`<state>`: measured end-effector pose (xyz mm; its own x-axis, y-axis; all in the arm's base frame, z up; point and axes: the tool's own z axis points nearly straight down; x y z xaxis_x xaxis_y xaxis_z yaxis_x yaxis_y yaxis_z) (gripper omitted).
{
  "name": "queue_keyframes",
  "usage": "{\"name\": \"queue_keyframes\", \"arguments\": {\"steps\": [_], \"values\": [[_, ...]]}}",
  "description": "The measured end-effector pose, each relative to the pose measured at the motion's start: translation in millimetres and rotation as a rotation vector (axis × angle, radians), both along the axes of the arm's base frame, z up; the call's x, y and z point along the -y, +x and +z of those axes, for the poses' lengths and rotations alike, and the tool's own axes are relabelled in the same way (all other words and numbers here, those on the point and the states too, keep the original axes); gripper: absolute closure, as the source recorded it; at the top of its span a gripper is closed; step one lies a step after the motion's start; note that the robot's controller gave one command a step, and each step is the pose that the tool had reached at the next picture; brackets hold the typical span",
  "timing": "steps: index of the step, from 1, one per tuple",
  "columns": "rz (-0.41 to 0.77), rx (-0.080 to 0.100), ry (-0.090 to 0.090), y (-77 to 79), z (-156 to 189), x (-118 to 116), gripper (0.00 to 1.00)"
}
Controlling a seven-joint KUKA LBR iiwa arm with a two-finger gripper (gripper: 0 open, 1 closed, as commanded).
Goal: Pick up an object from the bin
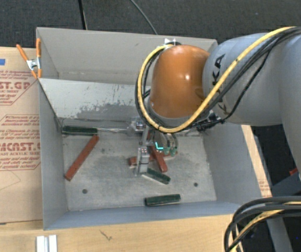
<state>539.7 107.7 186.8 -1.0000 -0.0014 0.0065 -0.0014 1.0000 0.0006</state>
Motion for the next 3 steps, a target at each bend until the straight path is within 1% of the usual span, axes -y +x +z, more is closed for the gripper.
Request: {"name": "queue_keyframes", "arguments": {"steps": [1,2,3], "values": [[-0.001,0.008,0.001,1.9,4.2,0.6,0.0],[0.136,0.011,0.001,9.6,-39.0,27.6,0.0],[0.02,0.007,0.0,16.0,-57.7,59.3,0.0]]}}
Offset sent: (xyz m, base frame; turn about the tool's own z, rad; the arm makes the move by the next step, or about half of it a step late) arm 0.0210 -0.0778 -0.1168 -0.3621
